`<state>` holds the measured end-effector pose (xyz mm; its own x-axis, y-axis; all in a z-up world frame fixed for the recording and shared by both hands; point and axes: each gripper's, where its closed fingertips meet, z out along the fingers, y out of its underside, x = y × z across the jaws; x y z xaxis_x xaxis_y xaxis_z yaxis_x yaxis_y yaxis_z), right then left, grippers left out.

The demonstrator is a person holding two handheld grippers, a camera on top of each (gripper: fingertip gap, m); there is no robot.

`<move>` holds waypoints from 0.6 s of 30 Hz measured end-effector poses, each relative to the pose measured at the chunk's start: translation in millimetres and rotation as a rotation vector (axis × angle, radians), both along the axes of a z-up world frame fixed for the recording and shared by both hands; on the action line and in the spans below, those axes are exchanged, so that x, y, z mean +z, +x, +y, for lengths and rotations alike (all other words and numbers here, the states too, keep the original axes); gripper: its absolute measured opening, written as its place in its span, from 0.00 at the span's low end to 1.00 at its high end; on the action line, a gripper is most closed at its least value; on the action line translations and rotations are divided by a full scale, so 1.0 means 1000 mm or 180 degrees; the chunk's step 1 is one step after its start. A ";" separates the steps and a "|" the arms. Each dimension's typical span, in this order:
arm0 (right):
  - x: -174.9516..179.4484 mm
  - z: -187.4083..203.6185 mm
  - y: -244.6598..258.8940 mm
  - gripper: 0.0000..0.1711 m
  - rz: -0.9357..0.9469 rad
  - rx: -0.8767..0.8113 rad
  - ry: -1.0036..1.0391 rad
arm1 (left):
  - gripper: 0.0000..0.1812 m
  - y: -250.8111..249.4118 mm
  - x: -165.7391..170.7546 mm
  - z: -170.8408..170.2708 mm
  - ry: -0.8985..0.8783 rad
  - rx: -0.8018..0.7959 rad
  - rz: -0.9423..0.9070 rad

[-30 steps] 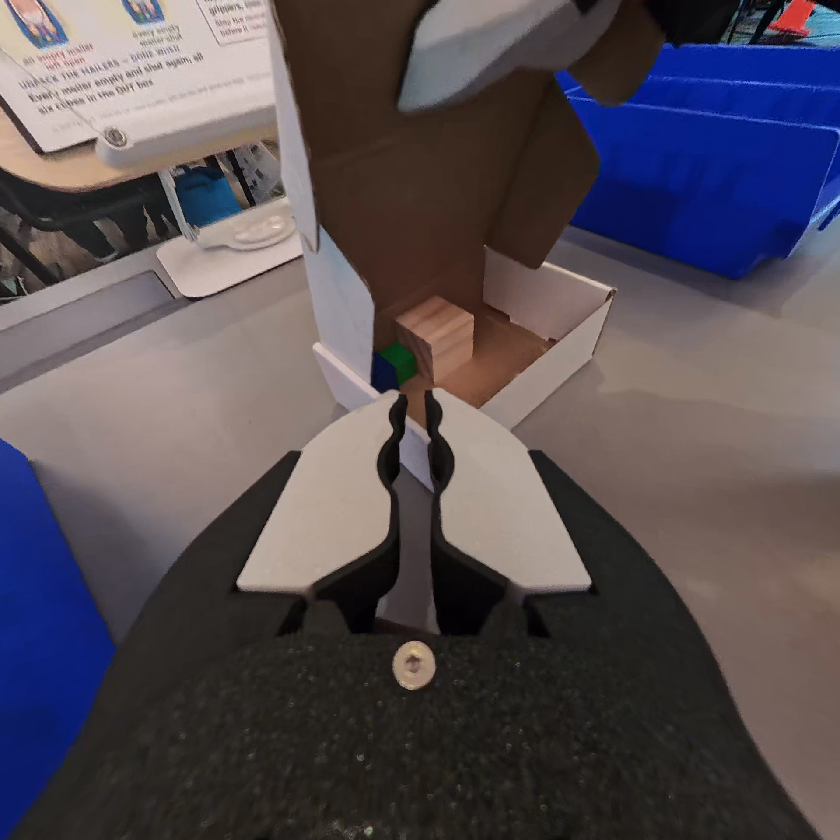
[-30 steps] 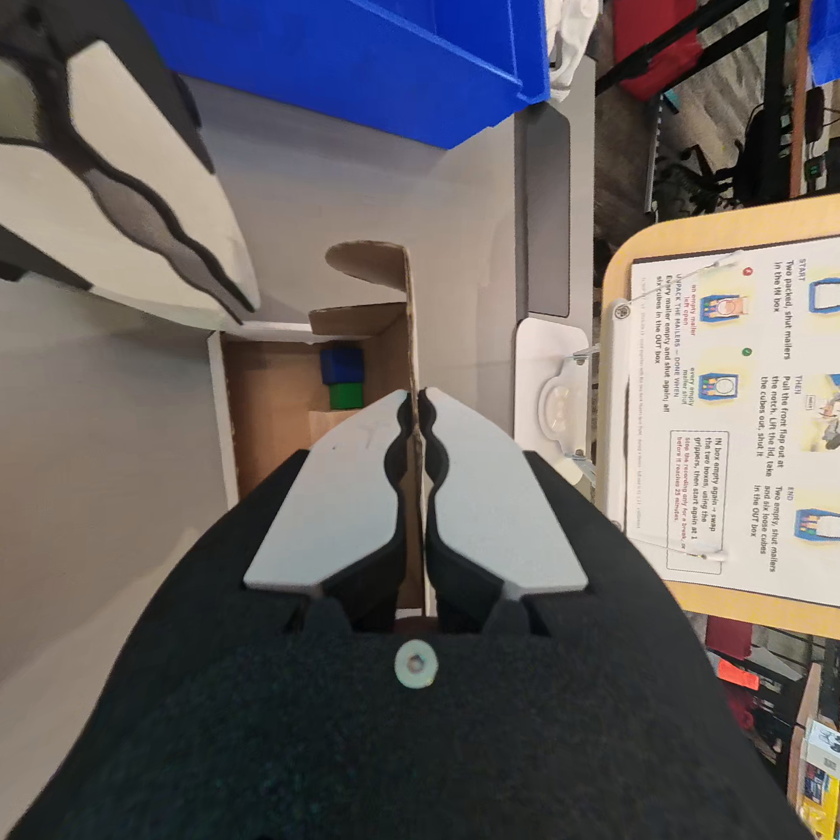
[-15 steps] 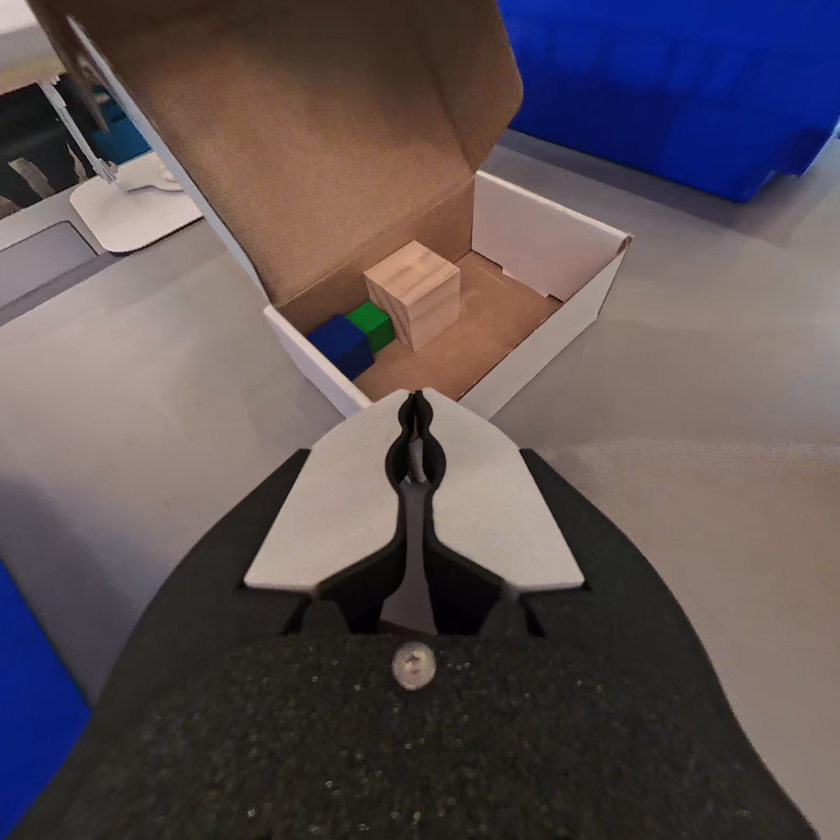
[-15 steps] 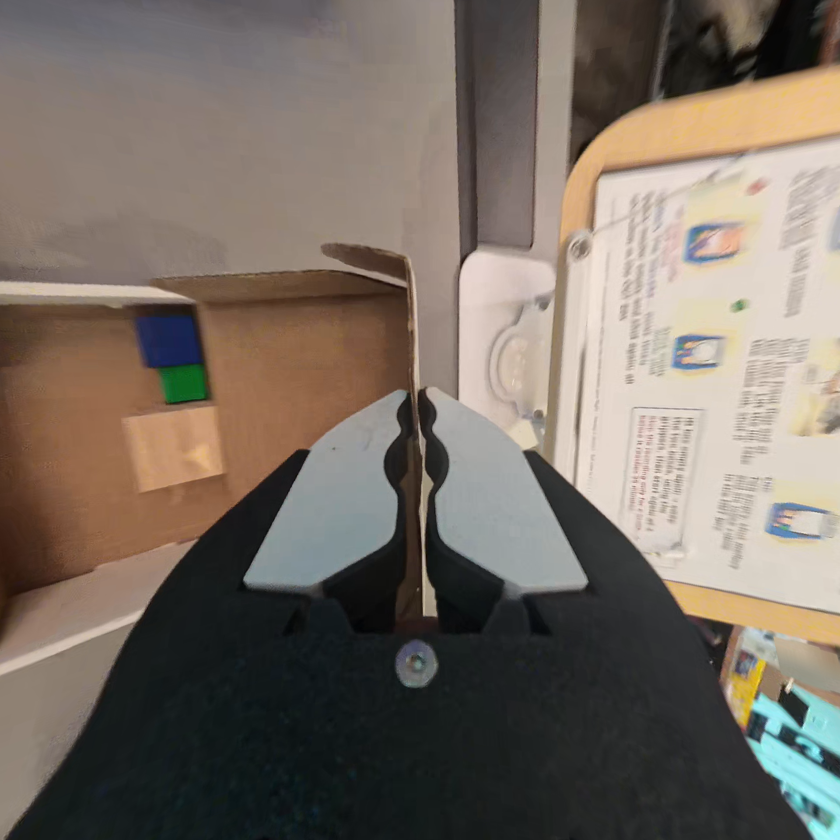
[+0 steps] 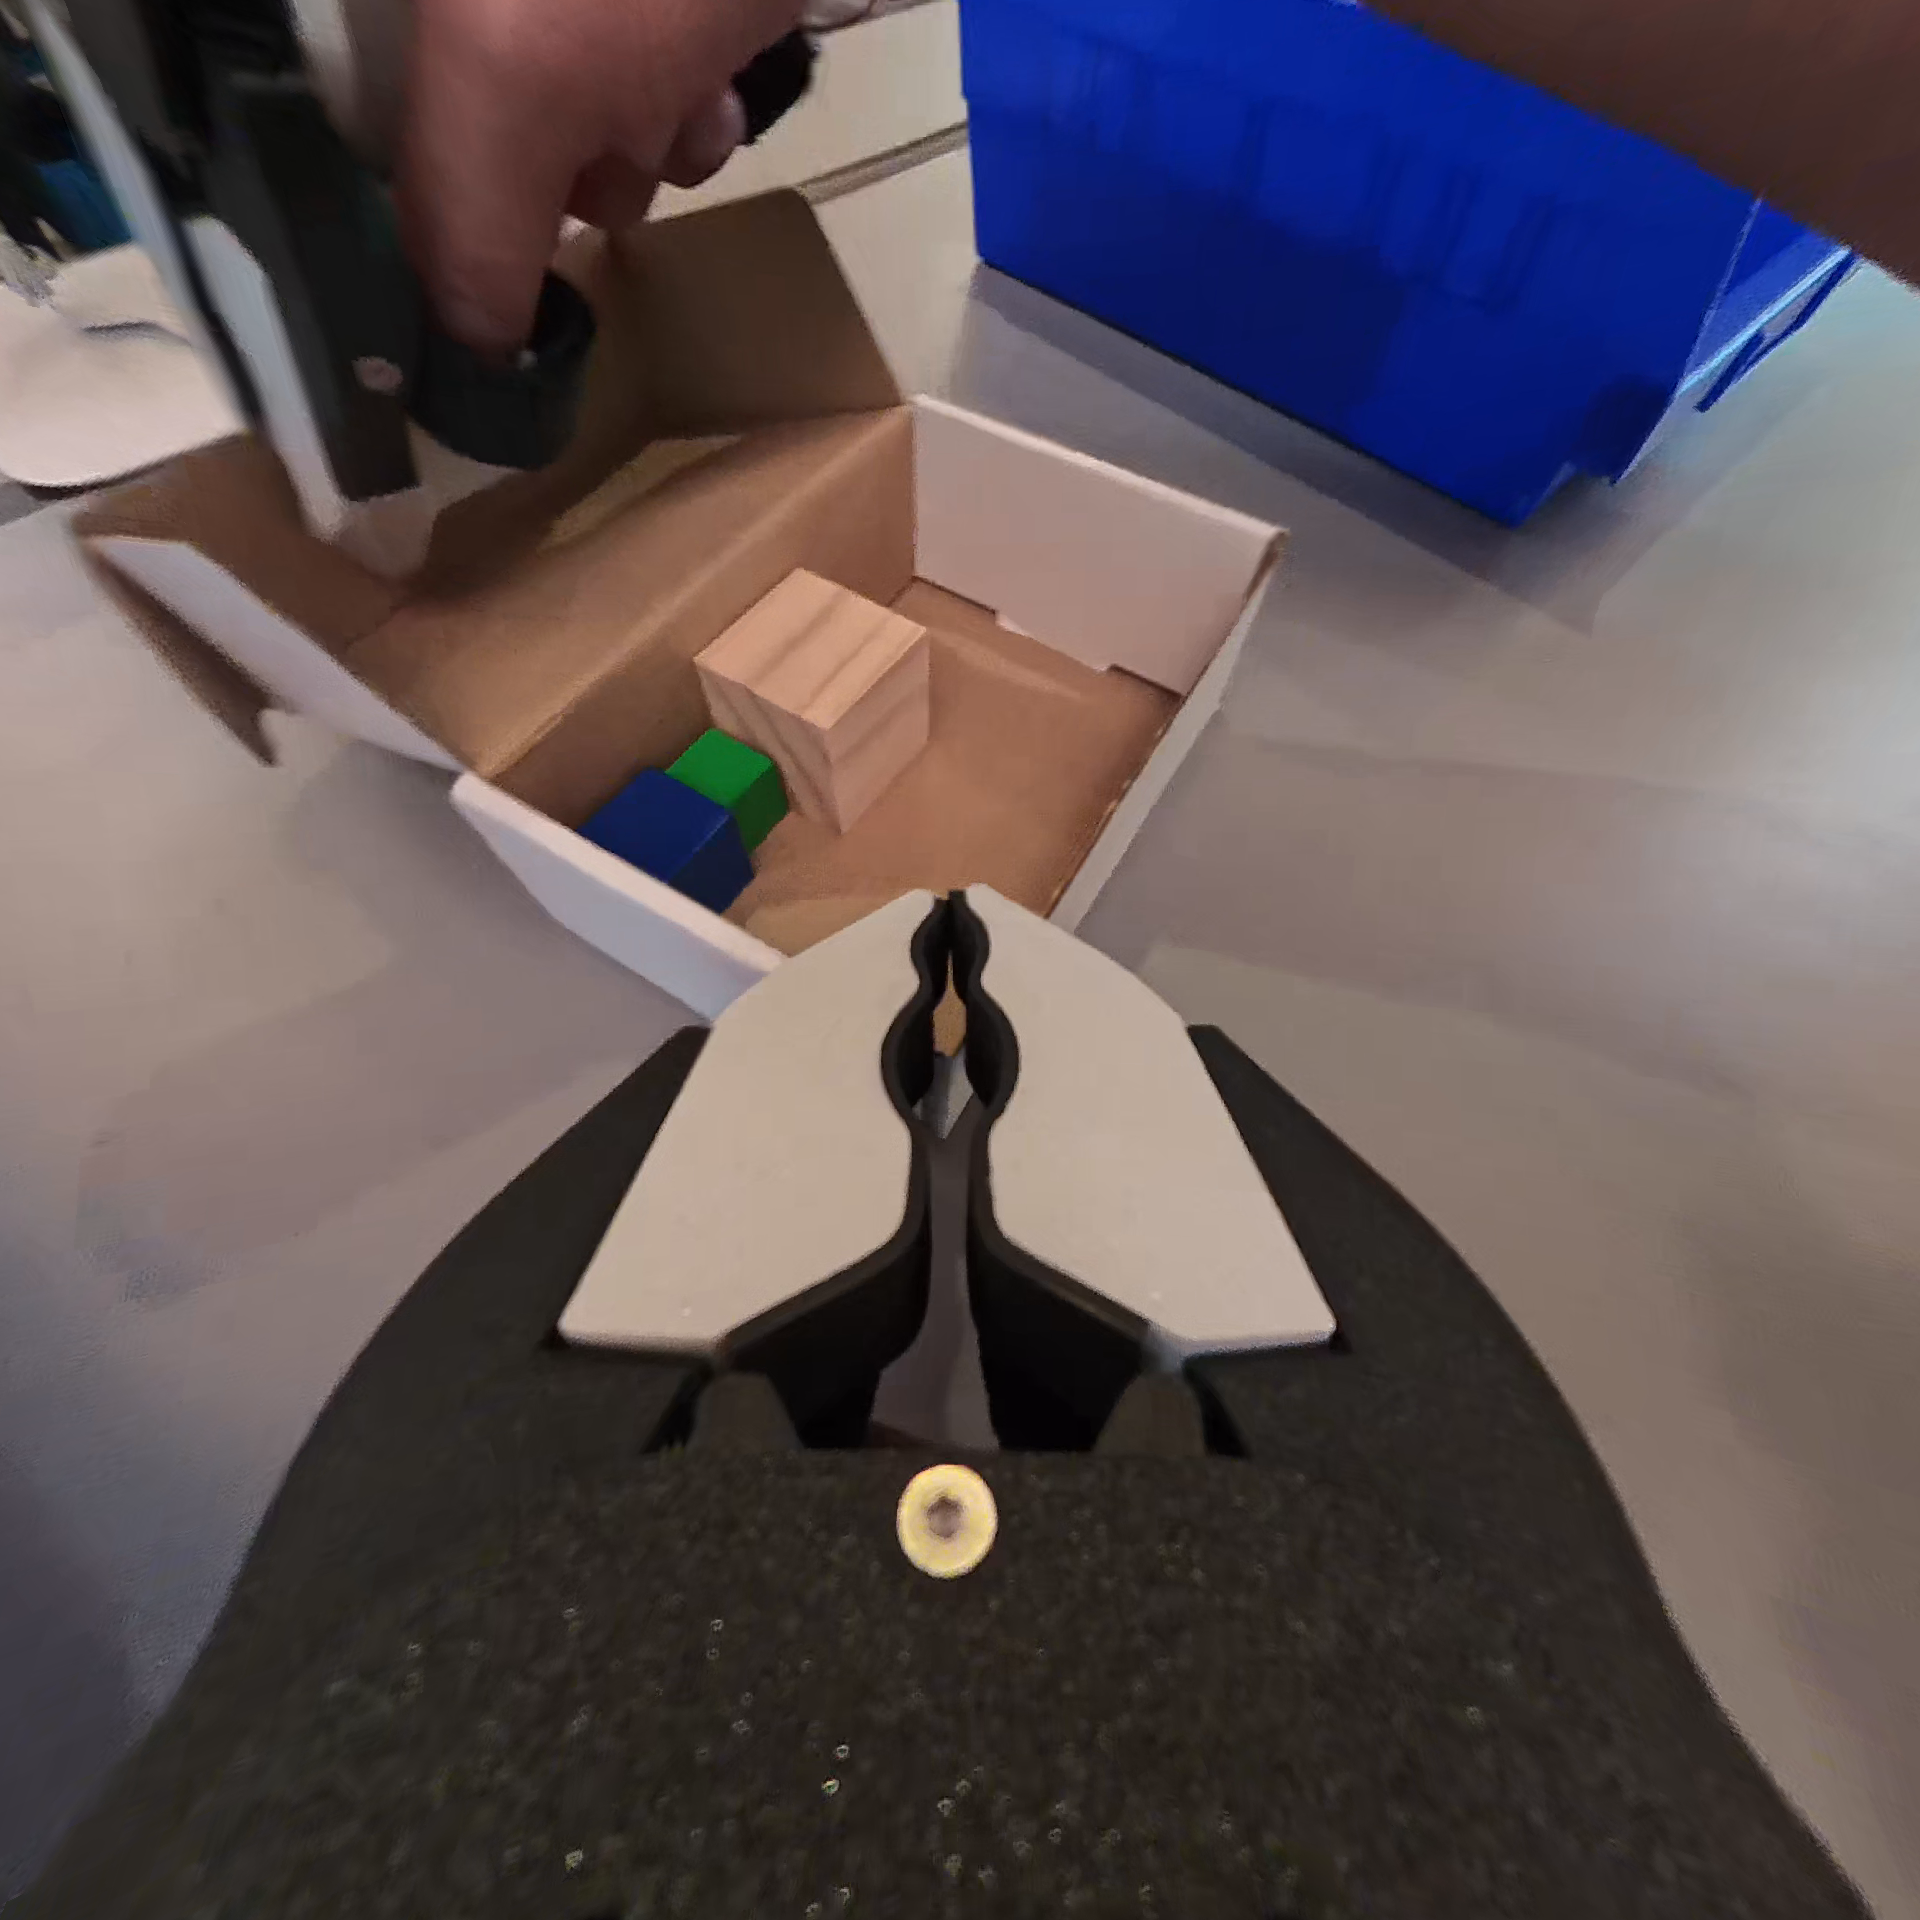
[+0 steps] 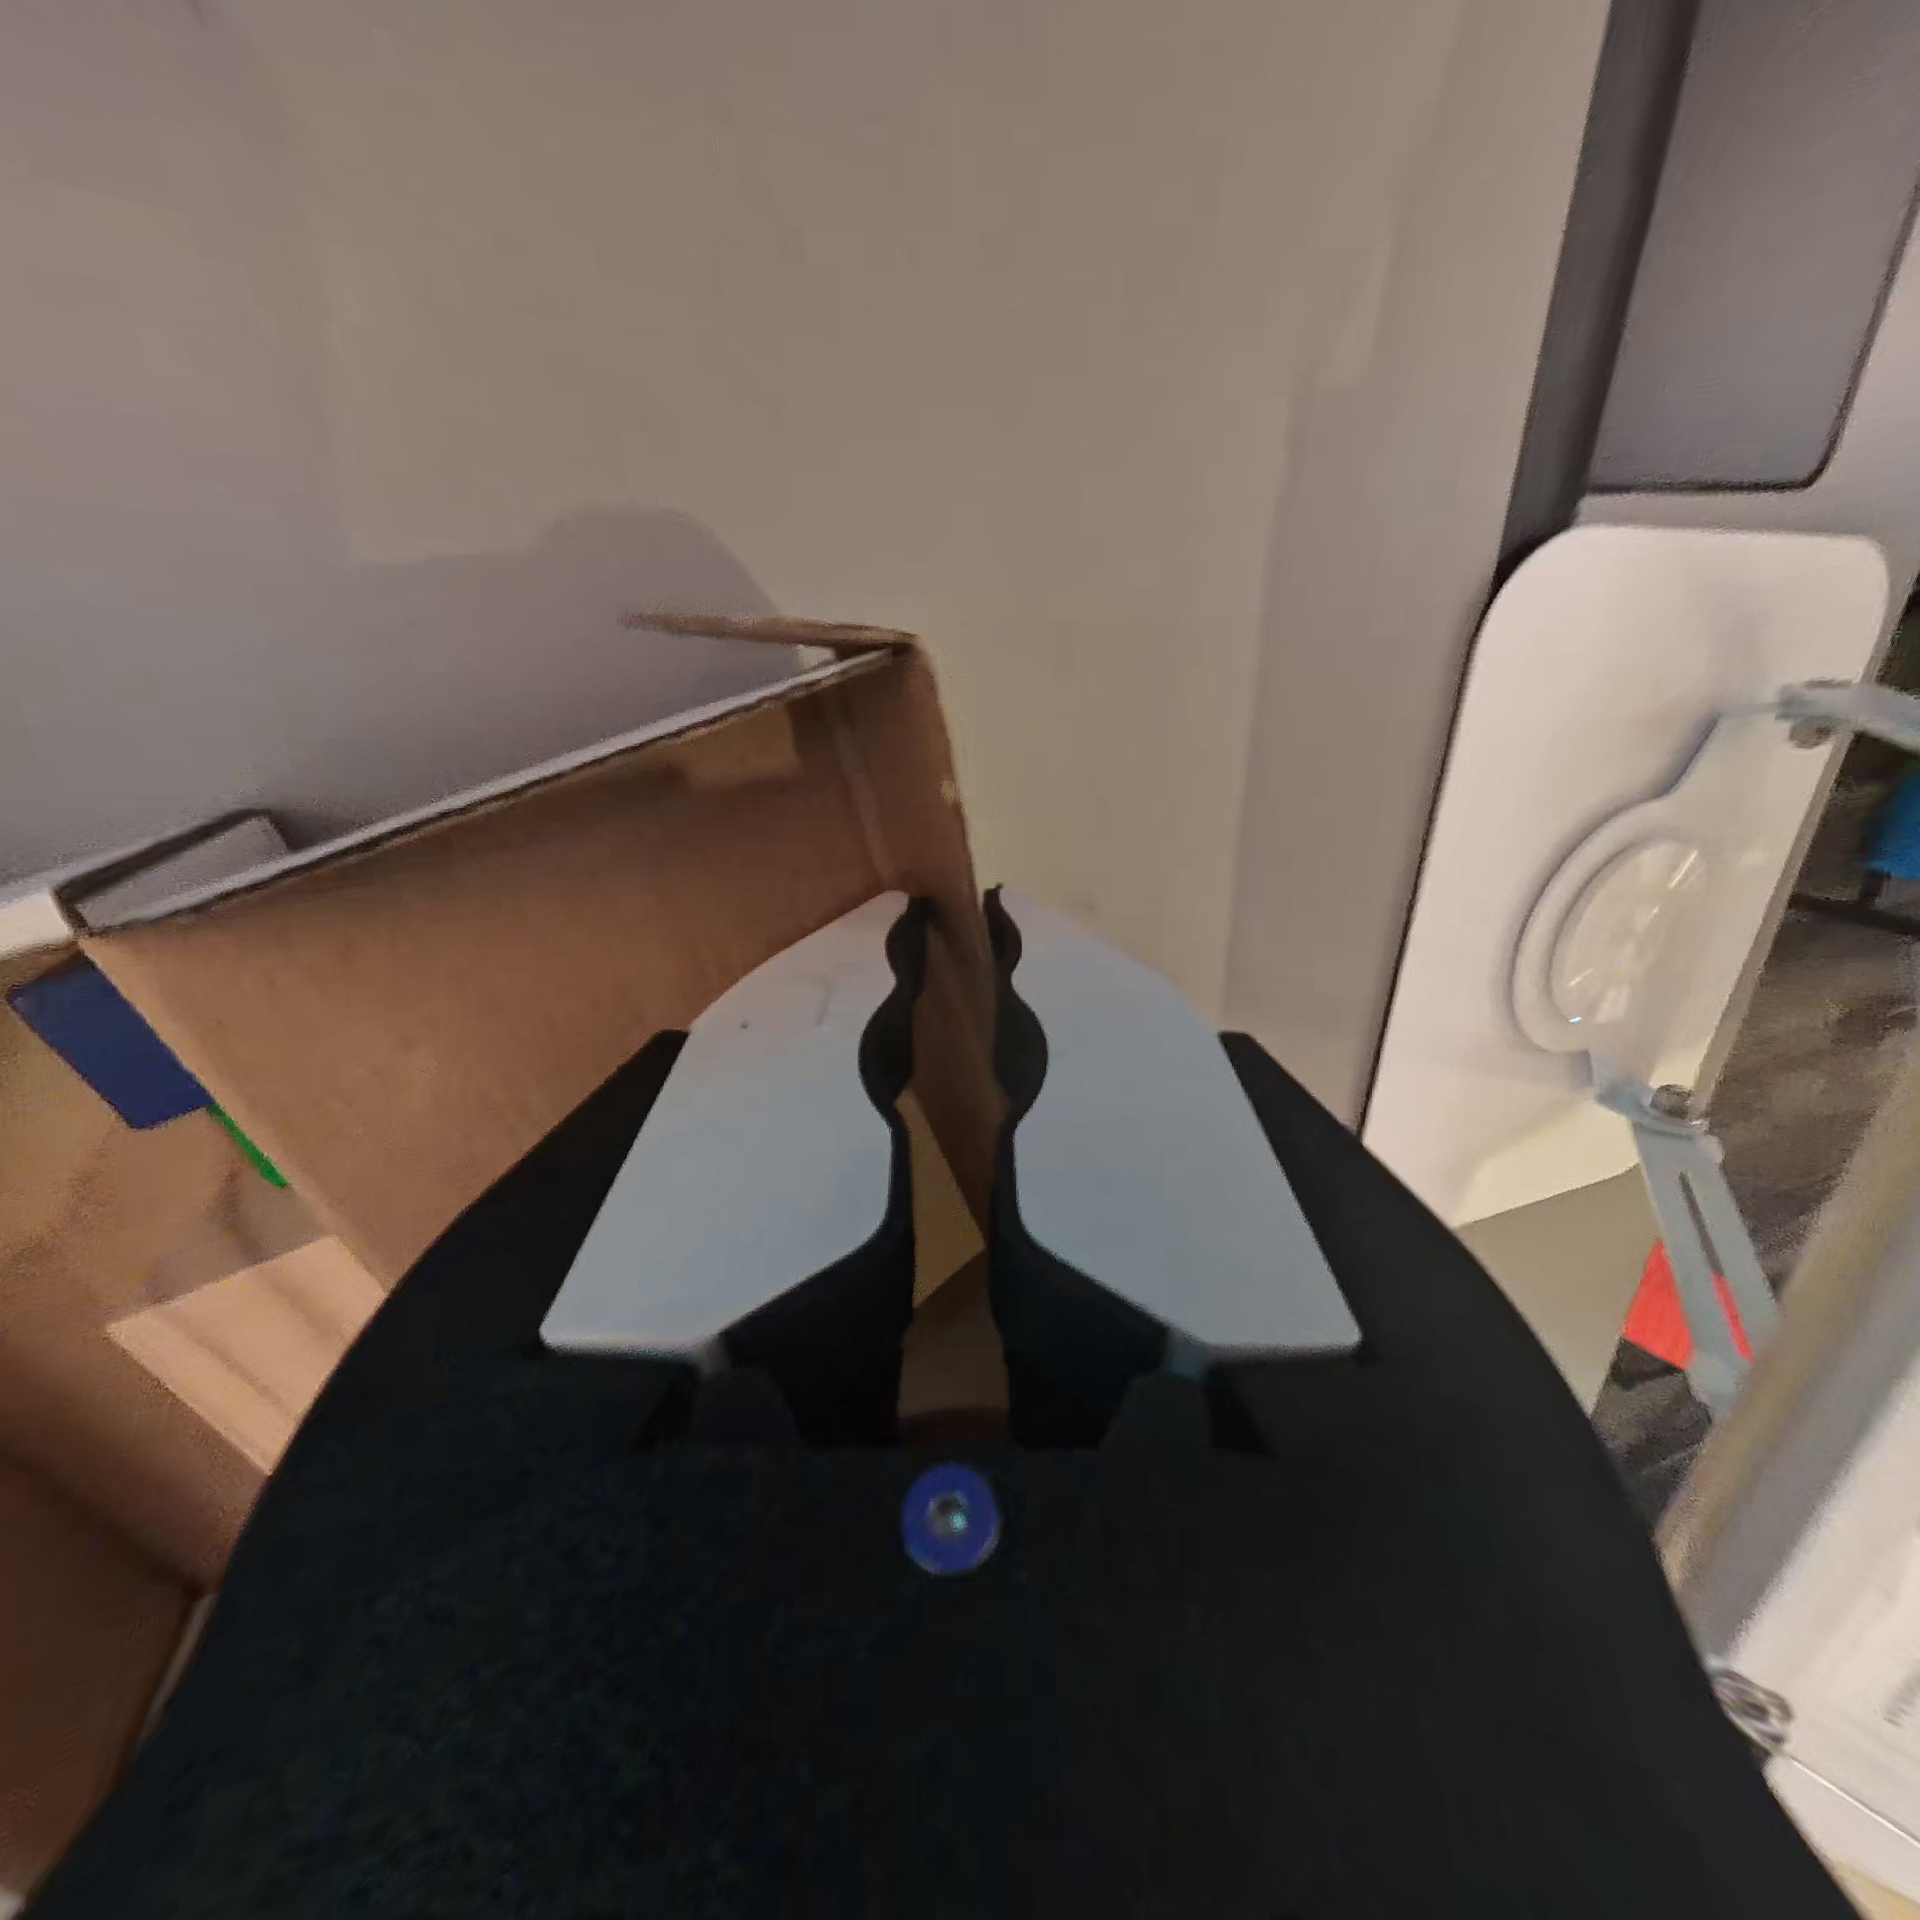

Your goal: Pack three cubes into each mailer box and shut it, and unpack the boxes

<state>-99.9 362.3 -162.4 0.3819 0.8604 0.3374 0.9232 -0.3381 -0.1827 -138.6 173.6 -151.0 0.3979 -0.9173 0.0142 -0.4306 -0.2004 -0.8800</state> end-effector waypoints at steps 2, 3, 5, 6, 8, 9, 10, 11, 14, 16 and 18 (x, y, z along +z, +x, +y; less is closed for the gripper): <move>0.011 -0.002 -0.007 0.07 0.0046 0.0007 0.0072 | 0.00 0.007 -0.001 -0.006 -0.0035 -0.0019 0.0001; 0.017 -0.003 -0.007 0.08 0.0050 -0.0033 0.0118 | 0.00 0.011 -0.001 -0.007 -0.0034 -0.0018 0.0001; 0.032 -0.007 -0.007 0.15 0.0128 -0.0164 0.0210 | 0.00 0.016 0.000 -0.010 -0.0047 -0.0015 -0.0021; 0.044 -0.010 -0.008 0.23 0.0240 -0.0270 0.0282 | 0.00 0.019 0.001 -0.013 -0.0042 -0.0062 -0.0038; 0.080 -0.018 -0.010 0.28 0.0626 -0.0533 0.0556 | 0.14 0.021 0.011 -0.021 0.0075 -0.0276 -0.0159; 0.100 -0.026 -0.009 0.28 0.0891 -0.0707 0.0706 | 0.21 0.019 0.022 -0.023 0.0164 -0.0373 -0.0282; 0.119 -0.038 -0.007 0.29 0.1200 -0.0927 0.0780 | 0.24 0.014 0.034 -0.023 0.0262 -0.0454 -0.0424; 0.131 -0.055 -0.002 0.30 0.1512 -0.1198 0.0718 | 0.28 0.006 0.045 -0.019 0.0345 -0.0476 -0.0545; 0.128 -0.103 0.014 0.40 0.2286 -0.2064 0.0098 | 0.37 -0.017 0.039 0.004 0.0216 -0.0394 -0.0488; 0.108 -0.115 0.023 0.44 0.2419 -0.2211 -0.0049 | 0.54 -0.023 0.013 0.019 -0.0056 -0.0302 -0.0206; 0.072 -0.124 0.031 0.43 0.2344 -0.2461 -0.0381 | 0.59 -0.021 -0.004 0.021 -0.0231 -0.0330 0.0013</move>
<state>-69.3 238.4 -90.2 0.9119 0.3105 -0.2684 0.1275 -0.8360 -0.5337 -159.2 194.6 -155.1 0.3012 -0.9501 0.0807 -0.4559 -0.2178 -0.8630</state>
